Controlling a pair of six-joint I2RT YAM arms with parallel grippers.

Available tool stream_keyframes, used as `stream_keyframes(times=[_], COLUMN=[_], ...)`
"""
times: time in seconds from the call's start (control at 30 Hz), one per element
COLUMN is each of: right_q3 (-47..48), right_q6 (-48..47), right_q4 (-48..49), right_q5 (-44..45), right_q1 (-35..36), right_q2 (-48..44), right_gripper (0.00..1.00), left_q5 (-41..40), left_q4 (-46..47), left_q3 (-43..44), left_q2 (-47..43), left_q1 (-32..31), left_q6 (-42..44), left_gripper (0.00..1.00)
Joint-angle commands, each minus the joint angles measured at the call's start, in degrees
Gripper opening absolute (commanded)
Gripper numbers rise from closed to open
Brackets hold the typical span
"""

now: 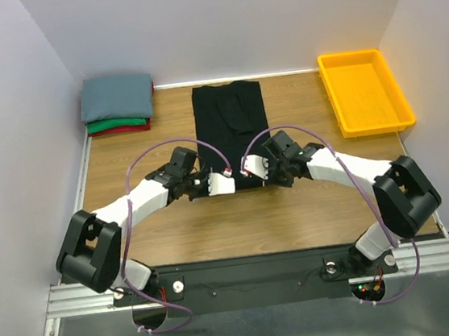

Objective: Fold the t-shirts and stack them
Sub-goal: Fold the tshirt

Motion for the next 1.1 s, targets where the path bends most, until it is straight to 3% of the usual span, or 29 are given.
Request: stream_keyframes(times=[0.0, 0.2, 0.63, 0.9, 1.07], right_q3=[5.5, 8.0, 6.1, 12.7, 17.4], right_q6=[1.9, 3.1, 6.1, 9.8, 12.4], right_q4=[-9.7, -18.1, -32.2, -39.6, -38.2], right_q5=[-3.0, -6.3, -13.3, -19.5, -14.0], right_q1=[0.2, 0.2, 3.1, 6.8, 6.8], right_q2=[-5.6, -11.4, -27.1, -30.6, -29.4], right_gripper=[0.01, 0.01, 0.01, 0.01, 0.01], left_q5=[5.0, 7.5, 9.6, 19.0, 13.9], left_q4=[-9.5, -16.6, -22.9, -31.0, -30.2], left_q3=[6.0, 7.7, -0.6, 4.0, 8.0], left_q2=[-5.7, -12.4, -30.9, -34.5, -32.2], left_q1=[-0.4, -2.2, -12.9, -14.1, -12.8], left_q6=[-3.2, -3.6, -10.0, -11.8, -14.1], left_gripper=[0.0, 0.0, 0.0, 0.0, 0.0])
